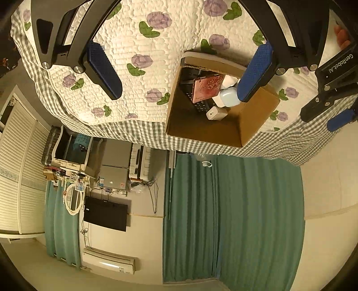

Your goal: Organize rigid objects

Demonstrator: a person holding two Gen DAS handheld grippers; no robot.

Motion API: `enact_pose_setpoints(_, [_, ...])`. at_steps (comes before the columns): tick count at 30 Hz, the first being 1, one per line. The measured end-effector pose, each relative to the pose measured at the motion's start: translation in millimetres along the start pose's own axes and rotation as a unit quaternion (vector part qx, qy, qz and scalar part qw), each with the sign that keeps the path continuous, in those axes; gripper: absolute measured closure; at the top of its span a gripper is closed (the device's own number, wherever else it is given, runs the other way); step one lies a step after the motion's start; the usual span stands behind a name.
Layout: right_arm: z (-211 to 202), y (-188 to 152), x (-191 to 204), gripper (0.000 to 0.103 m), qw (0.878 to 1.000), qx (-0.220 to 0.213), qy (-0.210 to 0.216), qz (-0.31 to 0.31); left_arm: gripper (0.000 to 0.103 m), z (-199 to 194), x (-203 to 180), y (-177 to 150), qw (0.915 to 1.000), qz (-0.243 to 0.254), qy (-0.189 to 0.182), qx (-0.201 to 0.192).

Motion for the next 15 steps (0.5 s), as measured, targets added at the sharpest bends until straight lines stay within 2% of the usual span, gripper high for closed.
enact_pose_setpoints(15, [-1.5, 1.3, -1.6, 0.000, 1.000, 0.000, -0.006, 0.000, 0.024, -0.3, -2.4, -1.4, 1.0000, -0.001, -0.006, 0.006])
Point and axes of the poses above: each gripper's, at about its wrist camera, not at the fingertips, and z roughly the way its jaws point, x to its left, y to its top, the point moved 4 cm from there along z, roughly the way its jaws point, and after that the axes turned 3 degrees about z, right-handed, at the moved point
